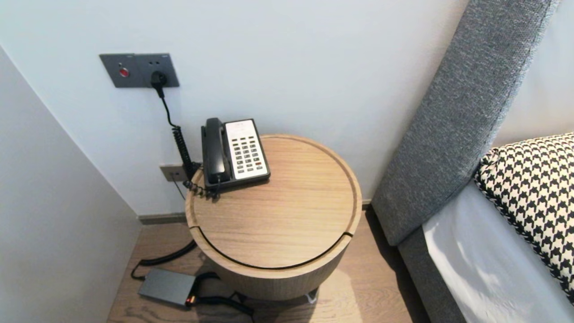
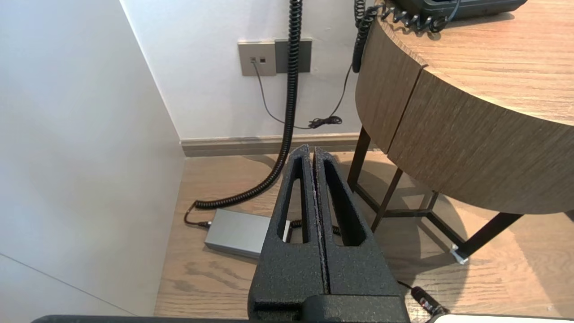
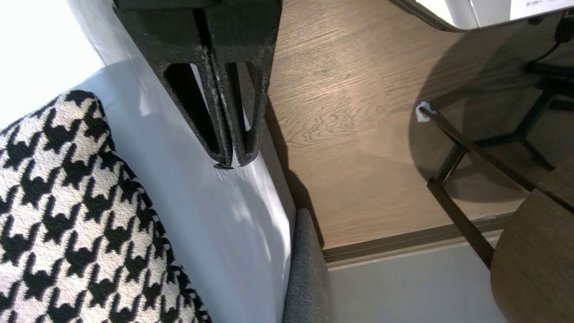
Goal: Open the nightstand drawer
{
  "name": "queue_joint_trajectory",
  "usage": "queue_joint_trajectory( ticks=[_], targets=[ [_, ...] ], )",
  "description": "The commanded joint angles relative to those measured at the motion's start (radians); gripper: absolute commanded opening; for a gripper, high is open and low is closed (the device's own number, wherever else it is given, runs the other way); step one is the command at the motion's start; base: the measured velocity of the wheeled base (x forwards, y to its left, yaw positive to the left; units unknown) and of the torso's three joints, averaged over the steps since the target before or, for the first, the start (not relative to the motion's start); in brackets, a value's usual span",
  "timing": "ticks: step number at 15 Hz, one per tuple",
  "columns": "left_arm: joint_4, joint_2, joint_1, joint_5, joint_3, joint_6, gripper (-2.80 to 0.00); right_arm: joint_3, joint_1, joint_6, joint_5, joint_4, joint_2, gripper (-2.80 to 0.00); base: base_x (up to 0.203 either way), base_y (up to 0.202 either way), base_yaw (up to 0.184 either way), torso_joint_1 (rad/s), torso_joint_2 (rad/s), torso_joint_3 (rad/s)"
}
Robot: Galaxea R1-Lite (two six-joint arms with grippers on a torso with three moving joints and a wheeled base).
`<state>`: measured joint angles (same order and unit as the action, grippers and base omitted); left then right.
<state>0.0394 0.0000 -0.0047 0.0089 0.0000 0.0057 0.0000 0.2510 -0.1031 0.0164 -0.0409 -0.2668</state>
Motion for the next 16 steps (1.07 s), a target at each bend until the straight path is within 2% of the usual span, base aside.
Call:
queue_joint_trajectory(
  ticks=[1,4,7,10,12,16],
  targets=[
    [0.001,-0.002,0.0,0.0,0.009,0.0,-2.8,0.025,-0.041,0.001,0.0,-0.001,-0.002,-2.8,0.0,0.0,0.0,0.0,0.0,0.0],
    [0.001,-0.002,0.0,0.0,0.009,0.0,-2.8,0.025,-0.074,-0.009,-0.001,-0.001,-0.001,-2.8,0.0,0.0,0.0,0.0,0.0,0.0],
    [0.001,-0.002,0.0,0.0,0.009,0.0,-2.8,0.025,-0.166,-0.009,-0.001,-0.001,0.002,-2.8,0.0,0.0,0.0,0.0,0.0,0.0],
    [0.001,-0.002,0.0,0.0,0.009,0.0,-2.8,0.025,-0.234,-0.008,-0.001,-0.001,0.157,-2.8,0.0,0.0,0.0,0.0,0.0,0.0],
    [0.001,-0.002,0.0,0.0,0.009,0.0,-2.8,0.025,-0.249,-0.006,-0.001,-0.001,0.247,-2.8,0.0,0.0,0.0,0.0,0.0,0.0],
    [0.001,-0.002,0.0,0.0,0.009,0.0,-2.8,0.025,-0.254,0.014,-0.003,-0.002,0.262,-2.8,0.0,0.0,0.0,0.0,0.0,0.0]
  ],
)
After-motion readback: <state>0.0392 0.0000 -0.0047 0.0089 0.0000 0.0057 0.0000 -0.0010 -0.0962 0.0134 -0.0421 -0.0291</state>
